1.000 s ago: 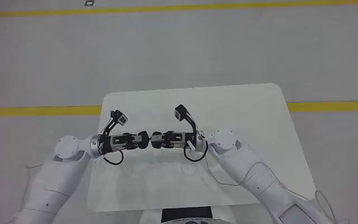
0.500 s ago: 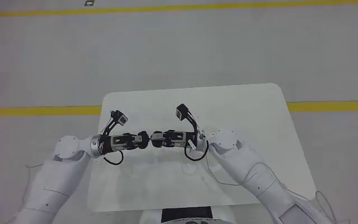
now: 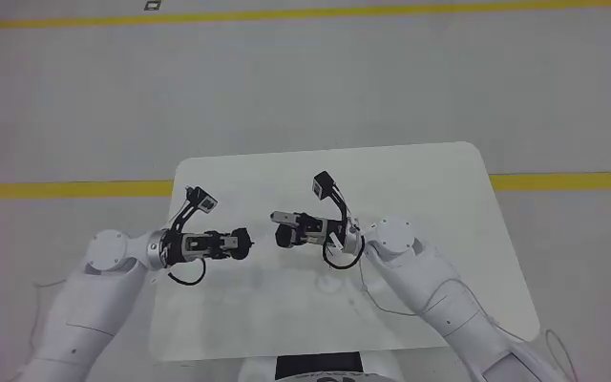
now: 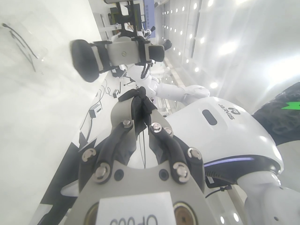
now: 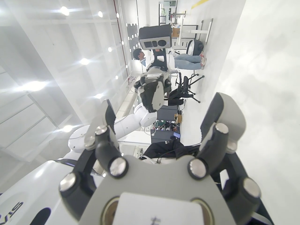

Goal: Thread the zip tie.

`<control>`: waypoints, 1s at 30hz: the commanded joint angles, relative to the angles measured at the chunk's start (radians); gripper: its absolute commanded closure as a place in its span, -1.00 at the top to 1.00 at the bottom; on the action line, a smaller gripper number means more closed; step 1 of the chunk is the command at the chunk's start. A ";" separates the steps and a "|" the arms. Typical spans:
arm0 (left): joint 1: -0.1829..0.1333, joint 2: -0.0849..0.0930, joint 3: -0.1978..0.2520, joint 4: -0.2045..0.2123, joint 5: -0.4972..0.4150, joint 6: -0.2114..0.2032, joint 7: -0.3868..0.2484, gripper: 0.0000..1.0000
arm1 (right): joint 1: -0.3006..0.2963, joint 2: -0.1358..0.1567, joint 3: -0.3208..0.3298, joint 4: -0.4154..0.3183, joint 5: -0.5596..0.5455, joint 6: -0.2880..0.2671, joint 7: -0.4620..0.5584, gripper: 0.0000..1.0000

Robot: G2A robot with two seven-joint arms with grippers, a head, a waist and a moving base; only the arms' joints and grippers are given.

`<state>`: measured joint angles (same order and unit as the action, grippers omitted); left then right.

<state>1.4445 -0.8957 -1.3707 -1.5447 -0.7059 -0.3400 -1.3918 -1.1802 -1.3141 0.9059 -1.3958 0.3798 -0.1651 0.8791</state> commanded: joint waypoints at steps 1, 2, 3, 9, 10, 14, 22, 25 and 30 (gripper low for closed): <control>0.000 0.000 0.000 -0.001 0.000 0.000 0.002 -1.00 | 0.000 0.000 0.000 0.000 0.000 0.000 0.000 1.00; 0.000 0.000 0.000 -0.001 0.000 0.000 0.002 -1.00 | 0.000 0.000 0.000 0.000 0.000 0.000 0.000 1.00; 0.000 0.000 0.000 -0.001 0.000 0.000 0.002 -1.00 | 0.000 0.000 0.000 0.000 0.000 0.000 0.000 1.00; 0.004 -0.001 0.007 -0.005 0.012 0.003 0.026 -1.00 | 0.000 0.000 0.000 0.000 0.000 0.000 0.000 1.00; 0.006 0.000 0.005 0.000 0.010 0.000 0.025 -1.00 | 0.000 0.000 0.000 0.000 0.000 0.000 0.000 1.00; -0.002 0.004 -0.032 0.026 0.011 0.000 0.002 -1.00 | 0.000 0.000 0.000 0.000 0.000 0.000 0.000 1.00; 0.016 0.026 -0.080 0.020 0.032 0.000 0.002 -1.00 | 0.000 0.000 0.000 0.000 0.000 0.000 0.000 1.00; 0.028 0.036 -0.074 0.010 0.029 0.000 0.002 -1.00 | 0.000 0.000 0.000 0.000 0.000 0.000 0.000 1.00; 0.029 0.040 -0.072 0.008 0.023 0.000 0.002 -1.00 | 0.000 0.000 0.000 0.000 0.000 0.000 0.000 1.00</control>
<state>1.4733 -0.8556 -1.4422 -1.5365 -0.6834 -0.3400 -1.3900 -1.1802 -1.3141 0.9059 -1.3958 0.3799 -0.1652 0.8792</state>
